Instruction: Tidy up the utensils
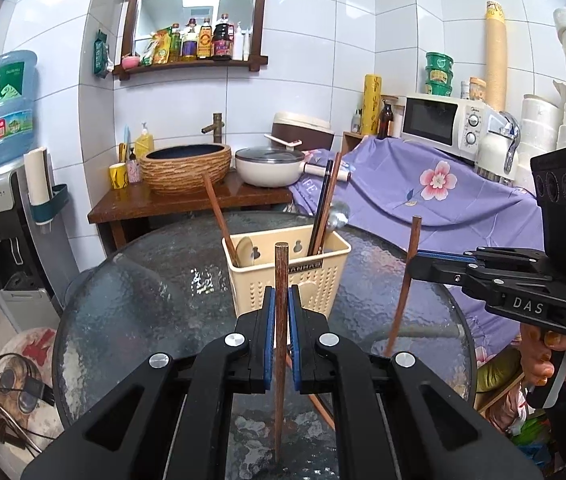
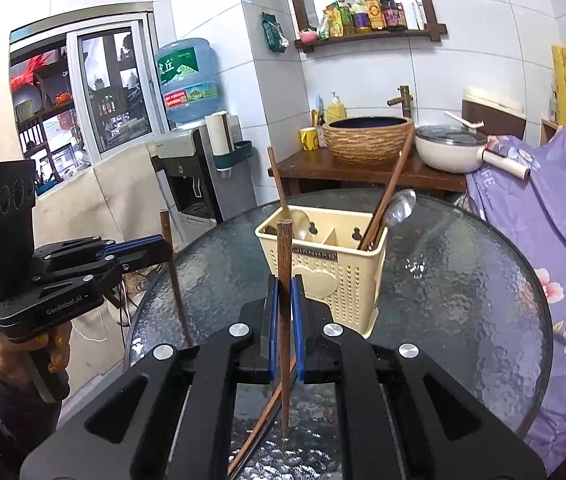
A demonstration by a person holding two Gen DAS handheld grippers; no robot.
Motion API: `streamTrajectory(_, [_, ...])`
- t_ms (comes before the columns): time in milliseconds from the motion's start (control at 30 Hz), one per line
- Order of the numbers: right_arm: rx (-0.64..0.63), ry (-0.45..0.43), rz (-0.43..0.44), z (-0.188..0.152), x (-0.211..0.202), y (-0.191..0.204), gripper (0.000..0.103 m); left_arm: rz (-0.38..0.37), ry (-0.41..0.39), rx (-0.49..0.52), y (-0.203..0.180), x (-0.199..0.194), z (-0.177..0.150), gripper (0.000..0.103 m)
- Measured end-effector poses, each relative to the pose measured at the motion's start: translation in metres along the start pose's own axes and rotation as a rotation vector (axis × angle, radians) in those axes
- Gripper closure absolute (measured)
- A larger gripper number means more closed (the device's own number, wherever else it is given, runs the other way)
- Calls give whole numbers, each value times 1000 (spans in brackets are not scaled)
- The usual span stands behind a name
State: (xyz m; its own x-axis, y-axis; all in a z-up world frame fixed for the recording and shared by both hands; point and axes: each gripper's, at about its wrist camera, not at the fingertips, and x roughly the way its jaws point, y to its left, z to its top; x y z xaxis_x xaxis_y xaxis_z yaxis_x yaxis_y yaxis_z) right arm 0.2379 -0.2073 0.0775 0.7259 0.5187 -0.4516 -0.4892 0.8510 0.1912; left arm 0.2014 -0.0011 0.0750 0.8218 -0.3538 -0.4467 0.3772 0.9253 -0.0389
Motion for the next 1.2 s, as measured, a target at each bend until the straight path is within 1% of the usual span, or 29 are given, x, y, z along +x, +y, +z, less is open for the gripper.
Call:
streamTrajectory(167, [-10, -15, 14, 12, -1, 3, 96, -18, -16, 1, 3, -2, 11, 96])
streamTrajectory(433, [-17, -56, 26, 47, -7, 5, 96, -28, -59, 24, 4, -6, 39, 96])
streamTrajectory(633, [-31, -98, -12, 92, -9, 4, 96, -35, -95, 44, 4, -4, 74, 96])
streamTrajectory(800, [-42, -142, -54, 134, -13, -1, 96, -20, -145, 54, 6, -5, 109, 96])
streamTrajectory(900, [-33, -169, -71, 161, -15, -6, 96, -3, -189, 55, 9, -6, 136, 96])
streamTrajectory(967, [-42, -189, -100, 177, -14, -8, 96, 9, -210, 58, 10, -3, 150, 96])
streamTrajectory(1033, [-41, -188, -118, 185, -9, -11, 96, 23, -212, 69, 9, 6, 162, 97])
streamTrajectory(1100, [-35, -179, -124, 187, 1, -14, 96, 20, -213, 56, 11, 11, 166, 97])
streamTrajectory(1167, [-19, -164, -128, 180, 13, -21, 96, 20, -212, 33, 17, 18, 161, 97])
streamTrajectory(1200, [-15, -160, -131, 175, 19, -24, 96, 21, -207, 20, 21, 24, 153, 96])
